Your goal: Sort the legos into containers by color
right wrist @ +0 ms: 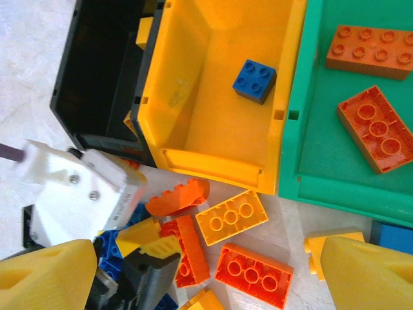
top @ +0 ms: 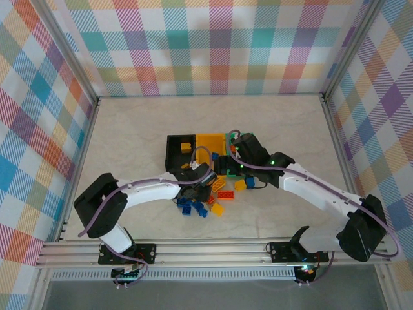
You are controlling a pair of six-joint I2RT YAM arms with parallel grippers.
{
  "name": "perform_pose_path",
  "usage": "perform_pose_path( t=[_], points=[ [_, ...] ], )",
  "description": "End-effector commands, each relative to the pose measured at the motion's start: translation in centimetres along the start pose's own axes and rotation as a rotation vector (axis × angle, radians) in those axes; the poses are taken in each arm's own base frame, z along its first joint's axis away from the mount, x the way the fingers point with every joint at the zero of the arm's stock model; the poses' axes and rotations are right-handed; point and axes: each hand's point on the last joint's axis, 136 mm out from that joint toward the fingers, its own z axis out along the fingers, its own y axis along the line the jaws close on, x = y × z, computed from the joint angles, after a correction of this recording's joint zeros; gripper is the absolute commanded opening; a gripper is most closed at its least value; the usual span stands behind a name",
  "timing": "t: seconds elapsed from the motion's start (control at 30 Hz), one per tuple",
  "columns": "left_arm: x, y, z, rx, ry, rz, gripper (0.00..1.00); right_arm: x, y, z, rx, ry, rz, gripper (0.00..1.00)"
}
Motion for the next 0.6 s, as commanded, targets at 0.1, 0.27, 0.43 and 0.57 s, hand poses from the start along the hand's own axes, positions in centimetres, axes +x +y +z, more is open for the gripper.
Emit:
perform_pose_path(
  t=[0.1,0.27,0.43,0.57],
  points=[
    [0.8,0.0,0.0,-0.041,0.023,0.065,0.60,-0.4,0.0,-0.6,-0.020,-0.028,0.028,0.91],
    [1.1,0.2,-0.6,-0.038,0.014,0.056,0.48,-0.6,-0.2,-0.6,-0.015,-0.033,0.038,0.91],
    [0.8,0.4,-1.8,-0.026,-0.012,0.040,0.40,-0.8,-0.2,-0.7,-0.018,-0.037,0.044,0.90],
    [0.4,0.3,-2.7,-0.008,-0.032,0.025,0.37,-0.8,-0.4,-0.7,-0.011,-0.035,0.048,0.90]
  ],
)
